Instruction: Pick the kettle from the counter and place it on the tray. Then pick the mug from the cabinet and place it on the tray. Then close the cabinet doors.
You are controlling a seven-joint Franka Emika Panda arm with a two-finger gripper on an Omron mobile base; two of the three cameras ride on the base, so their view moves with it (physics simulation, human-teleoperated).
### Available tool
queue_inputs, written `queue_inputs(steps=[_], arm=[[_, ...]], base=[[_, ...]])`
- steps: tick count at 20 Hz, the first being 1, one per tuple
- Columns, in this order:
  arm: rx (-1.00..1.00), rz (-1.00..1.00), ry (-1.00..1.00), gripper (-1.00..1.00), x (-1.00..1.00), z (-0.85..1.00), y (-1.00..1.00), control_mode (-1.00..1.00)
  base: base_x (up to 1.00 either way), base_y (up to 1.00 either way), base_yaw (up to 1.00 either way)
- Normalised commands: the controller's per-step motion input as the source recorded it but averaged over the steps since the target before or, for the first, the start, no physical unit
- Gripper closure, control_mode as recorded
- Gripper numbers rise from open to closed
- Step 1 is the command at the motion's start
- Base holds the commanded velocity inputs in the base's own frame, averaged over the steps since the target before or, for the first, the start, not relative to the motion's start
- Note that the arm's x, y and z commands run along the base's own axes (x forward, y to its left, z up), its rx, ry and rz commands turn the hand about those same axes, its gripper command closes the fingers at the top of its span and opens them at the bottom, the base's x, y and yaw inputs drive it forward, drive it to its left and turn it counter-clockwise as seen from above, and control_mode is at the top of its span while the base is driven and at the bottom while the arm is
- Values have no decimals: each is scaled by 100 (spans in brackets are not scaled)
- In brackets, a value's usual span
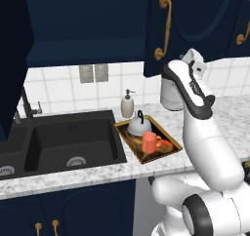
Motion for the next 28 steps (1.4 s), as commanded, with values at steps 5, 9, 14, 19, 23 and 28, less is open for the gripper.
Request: queue_inputs(steps=[5, 9, 14, 19, 23, 28], arm=[[-11, -8, 31, -100, 54, 22, 0, -100], [-11, -4, 30, -100, 59, 24, 1, -100], [-9, -1, 27, -100, 50, 18, 1, -100], [-11, -2, 40, -100, 46, 27, 1, -100], [-12, -1, 40, -100, 21, 75, 4, -100], [-13, 0, 38, -100, 9, 85, 19, -100]], base=[[0, 0, 0], [0, 0, 0], [0, 0, 0], [0, 0, 0], [0, 0, 0], [0, 0, 0]])
